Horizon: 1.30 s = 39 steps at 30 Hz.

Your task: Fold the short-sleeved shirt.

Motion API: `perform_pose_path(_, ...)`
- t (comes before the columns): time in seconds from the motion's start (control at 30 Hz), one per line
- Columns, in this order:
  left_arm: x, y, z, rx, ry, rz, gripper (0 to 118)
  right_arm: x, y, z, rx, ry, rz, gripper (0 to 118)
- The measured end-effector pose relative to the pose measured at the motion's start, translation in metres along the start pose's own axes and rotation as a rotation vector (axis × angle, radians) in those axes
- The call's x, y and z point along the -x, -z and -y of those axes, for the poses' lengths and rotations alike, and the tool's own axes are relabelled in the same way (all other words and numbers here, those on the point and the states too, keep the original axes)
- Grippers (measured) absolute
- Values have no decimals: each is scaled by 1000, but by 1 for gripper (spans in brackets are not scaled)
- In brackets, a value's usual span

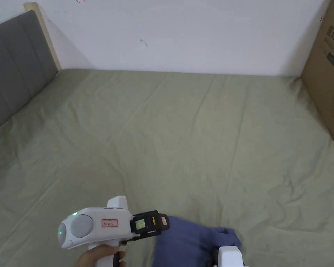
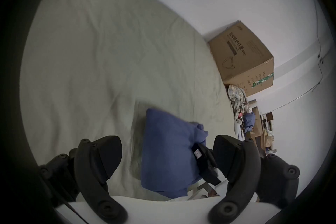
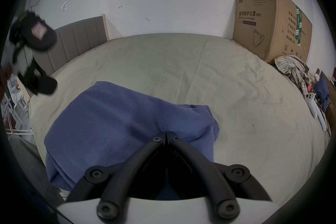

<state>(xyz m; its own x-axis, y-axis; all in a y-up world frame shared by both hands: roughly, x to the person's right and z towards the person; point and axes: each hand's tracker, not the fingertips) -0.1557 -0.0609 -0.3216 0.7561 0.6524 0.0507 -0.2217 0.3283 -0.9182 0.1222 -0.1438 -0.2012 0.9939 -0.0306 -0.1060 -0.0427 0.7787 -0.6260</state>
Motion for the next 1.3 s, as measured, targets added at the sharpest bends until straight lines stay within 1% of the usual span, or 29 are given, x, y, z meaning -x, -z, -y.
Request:
perform_pose_path(0.1,8,16,-1,22,-4,-2,106,-1,0,0,1,6,-2,0)
perform_pose_path(0.17,14,28,-3,93,-12,45,104,-1,-1,-1,2,9,-1,0)
perform_pose_path(0.2,16,33,-4,125,-18,67,99,-1,-1,-1,1,7,-2,0)
perform_pose_path(0.23,22,37,-6,140,-30,76,89,-1,-1,0,1,6,-3,0)
perform_pose_path(0.27,23,42,-5,146,-26,85,82,-1,-1,0,0,3,-4,0)
perform_pose_path(0.33,24,52,-3,184,2,94,71,-2,0,0,-1,-1,-7,0)
perform_pose_path(0.4,25,62,3,233,43,69,58,-3,0,1,-3,-3,-10,0)
perform_pose_path(0.5,28,69,9,226,52,56,44,-4,-1,1,-2,-6,-13,0)
perform_pose_path(0.53,32,70,6,227,41,61,41,-4,-1,0,-1,-7,-14,0)
perform_pose_path(0.57,34,69,5,229,11,71,40,-4,-1,-1,0,-10,-15,0)
perform_pose_path(0.6,33,69,5,228,15,65,40,-4,-2,-2,1,-13,-18,0)
perform_pose_path(0.73,20,61,7,203,151,26,28,-7,-10,-19,12,-37,-48,0)
perform_pose_path(0.8,13,51,5,199,145,35,26,-9,-20,-30,-43,-50,-57,0)
perform_pose_path(0.87,15,40,-6,186,174,38,25,-10,-28,-47,-84,-75,-48,0)
perform_pose_path(0.93,26,25,-29,172,248,-26,25,-12,-34,-62,-122,-79,-43,0)
perform_pose_path(1.0,41,4,-50,147,273,-81,25,-13,-37,-75,-148,-80,-37,0)
perform_pose_path(1.03,35,-17,-58,136,273,-115,25,-13,-38,-81,-161,-82,-34,0)
perform_pose_path(1.1,55,-43,-80,108,290,-184,25,-12,-38,-90,-180,-83,-31,0)
perform_pose_path(1.23,104,-101,-126,67,268,-345,25,-6,-31,-105,-198,-85,-33,0)
perform_pose_path(1.3,133,-126,-150,29,228,-434,25,-2,-26,-110,-204,-92,-35,0)
